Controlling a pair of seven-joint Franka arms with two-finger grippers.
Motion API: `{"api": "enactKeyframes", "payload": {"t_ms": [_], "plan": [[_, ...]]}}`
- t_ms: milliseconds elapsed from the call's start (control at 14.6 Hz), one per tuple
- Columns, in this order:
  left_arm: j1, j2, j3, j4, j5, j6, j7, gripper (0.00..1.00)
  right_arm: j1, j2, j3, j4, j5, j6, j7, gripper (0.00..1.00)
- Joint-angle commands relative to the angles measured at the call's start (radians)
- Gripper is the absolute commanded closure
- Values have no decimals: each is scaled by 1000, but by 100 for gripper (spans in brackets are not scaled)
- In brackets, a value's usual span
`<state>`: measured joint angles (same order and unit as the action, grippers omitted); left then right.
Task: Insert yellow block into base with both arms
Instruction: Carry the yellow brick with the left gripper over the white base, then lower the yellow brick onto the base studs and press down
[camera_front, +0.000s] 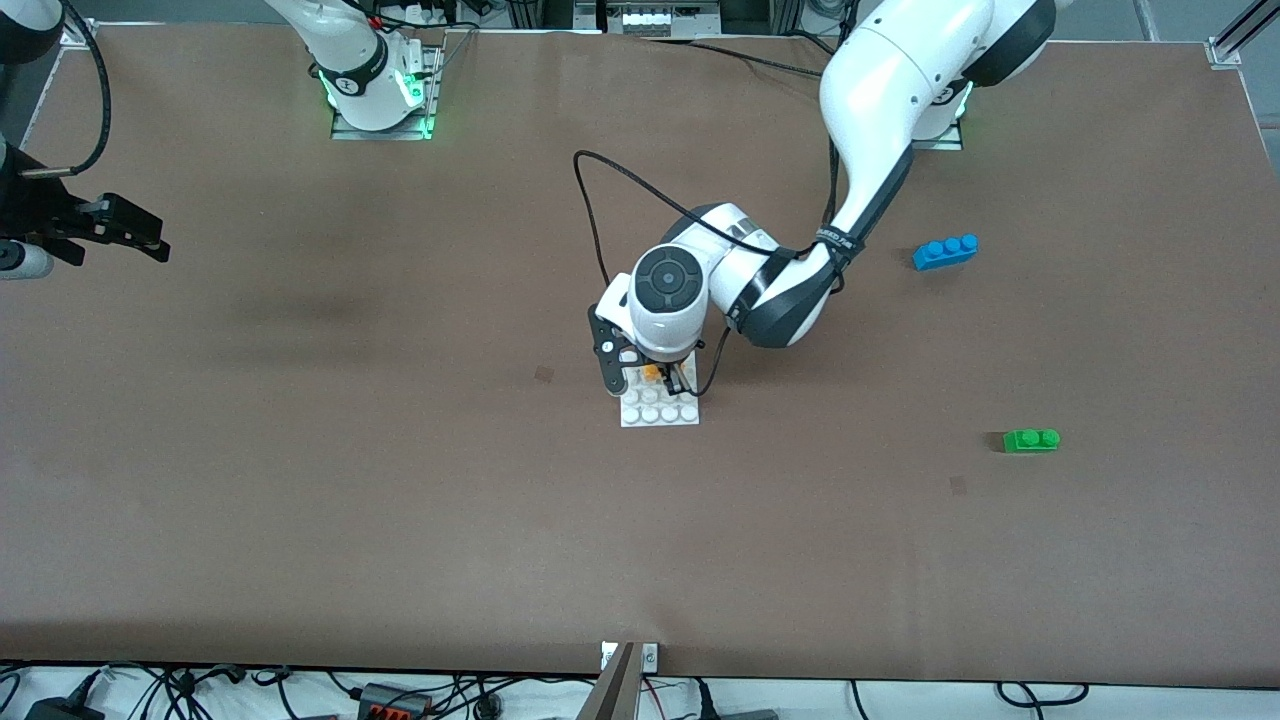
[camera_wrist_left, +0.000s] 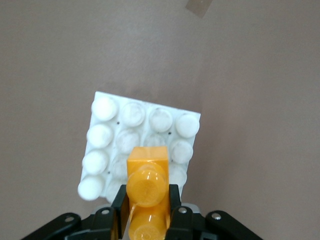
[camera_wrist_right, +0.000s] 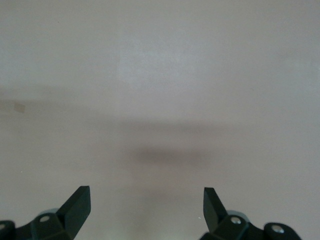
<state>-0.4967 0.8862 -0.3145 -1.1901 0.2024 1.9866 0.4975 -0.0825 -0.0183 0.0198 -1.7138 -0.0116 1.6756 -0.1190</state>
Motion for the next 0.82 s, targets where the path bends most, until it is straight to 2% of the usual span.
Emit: {"api": "enactKeyframes", "payload": {"t_ms": [0,481,755], "plan": [[-25,48,18,60,29,15,54,99,24,3,-26,14,-2,-16,19,0],[-14,47,18,47,29,15,168,99,26,6,-26,14,-4,-22,12,0],[-14,40,18,43,34,15,171,99,23,9,-26,13,-2,-22,19,0]]}}
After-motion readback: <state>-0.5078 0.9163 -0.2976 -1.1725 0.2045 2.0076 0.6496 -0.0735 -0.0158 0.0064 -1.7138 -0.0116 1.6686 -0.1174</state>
